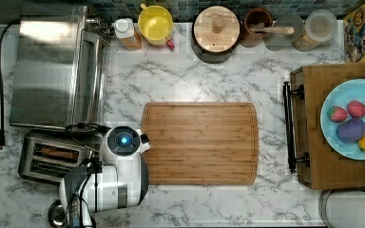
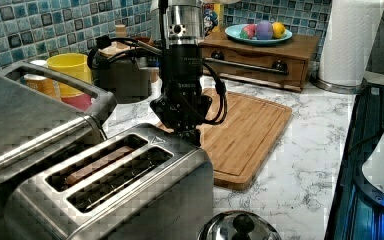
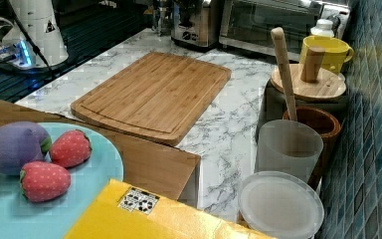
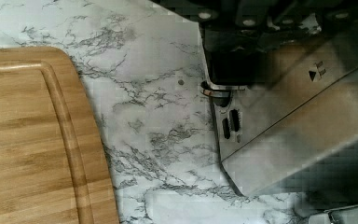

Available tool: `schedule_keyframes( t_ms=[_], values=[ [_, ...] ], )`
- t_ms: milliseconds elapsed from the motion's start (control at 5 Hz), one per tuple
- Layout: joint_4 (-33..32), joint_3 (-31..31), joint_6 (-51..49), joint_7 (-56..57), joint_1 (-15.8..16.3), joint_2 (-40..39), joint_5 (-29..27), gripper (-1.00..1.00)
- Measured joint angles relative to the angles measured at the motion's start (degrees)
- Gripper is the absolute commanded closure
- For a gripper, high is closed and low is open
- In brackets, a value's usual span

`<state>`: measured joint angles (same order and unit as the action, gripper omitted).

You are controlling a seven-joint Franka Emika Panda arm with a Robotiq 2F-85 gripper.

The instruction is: Turn on the toaster.

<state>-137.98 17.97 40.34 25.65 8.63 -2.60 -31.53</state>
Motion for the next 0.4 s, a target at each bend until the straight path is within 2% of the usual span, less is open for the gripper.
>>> schedule_keyframes(
  t_ms=[400],
  values=[
    [0.2,-0.6,-0.3,0.0,0.5,-0.2,0.0,1.0]
  ],
)
